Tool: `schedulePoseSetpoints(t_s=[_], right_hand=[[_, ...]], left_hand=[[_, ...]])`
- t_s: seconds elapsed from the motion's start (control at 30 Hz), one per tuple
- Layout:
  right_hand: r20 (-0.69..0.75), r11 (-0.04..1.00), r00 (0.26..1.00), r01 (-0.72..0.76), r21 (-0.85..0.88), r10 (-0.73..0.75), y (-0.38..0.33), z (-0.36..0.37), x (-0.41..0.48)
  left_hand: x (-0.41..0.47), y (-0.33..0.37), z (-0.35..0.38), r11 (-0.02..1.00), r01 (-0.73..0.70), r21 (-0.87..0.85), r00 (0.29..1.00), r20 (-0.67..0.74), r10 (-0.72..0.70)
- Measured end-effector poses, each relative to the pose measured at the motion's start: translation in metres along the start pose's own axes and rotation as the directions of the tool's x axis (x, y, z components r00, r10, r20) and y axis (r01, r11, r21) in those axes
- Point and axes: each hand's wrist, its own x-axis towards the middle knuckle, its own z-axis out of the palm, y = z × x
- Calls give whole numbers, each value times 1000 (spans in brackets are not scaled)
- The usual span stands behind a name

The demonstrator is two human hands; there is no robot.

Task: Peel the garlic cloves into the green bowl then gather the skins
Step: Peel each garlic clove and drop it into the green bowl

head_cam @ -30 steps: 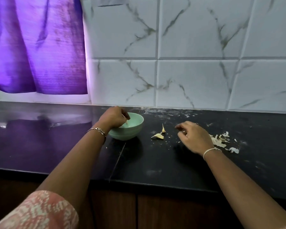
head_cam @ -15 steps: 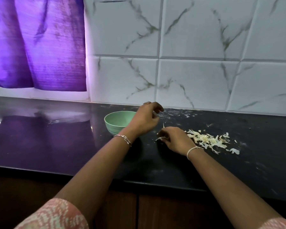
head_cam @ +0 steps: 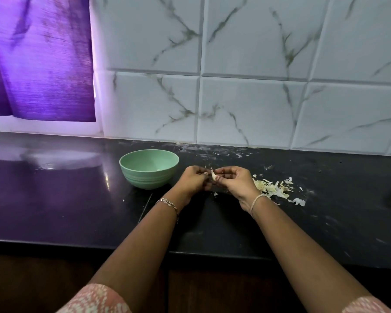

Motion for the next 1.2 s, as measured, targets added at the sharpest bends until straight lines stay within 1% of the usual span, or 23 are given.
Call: schedulePoseSetpoints(t_s=[0.1,0.17,0.23,0.3,0.4,0.5,0.67,0.83,1.0,1.07,1.13,1.2], right_hand=[[-20,996,999,-35,83,37,-1,-1,0],[-14,991,999,-36,127,38,-1,0,0],[5,991,999,-35,132,35,-2,0,-1],[13,1000,1000,1,30,-1,0,0,0],[15,978,995,96,-187,-95,2,0,2],[-11,919,981,178,-352,-194,2,1,4],[-8,816,953,254,-520,-302,-1,3,4],[3,738,926,303,-603,-378,-1,4,3],[55,636,895,357,-684,-443,-1,3,3],[52,645,906,338,-685,-419,-1,2,4],[43,704,937,291,-648,-347,-1,0,7],[69,733,957,261,-628,-281,0,-2,8]], left_hand=[[-5,1,-4,992,17,-122,998,62,-9],[-5,0,-4,985,22,-170,999,50,-14],[-5,0,-4,977,22,-212,1000,17,-18],[-5,0,-5,967,16,-255,1000,-15,-21],[-6,1,-5,968,17,-251,999,-37,-27],[-6,3,-5,967,23,-255,998,-57,-39],[-6,5,-6,948,39,-315,995,-70,-64],[-7,4,-6,937,37,-347,996,-65,-63],[-6,3,-6,940,20,-340,996,-73,-48],[-6,3,-5,949,5,-315,996,-79,-31],[-6,2,-3,960,-13,-279,997,-82,-10],[-7,2,-2,969,-30,-247,997,-76,12]])
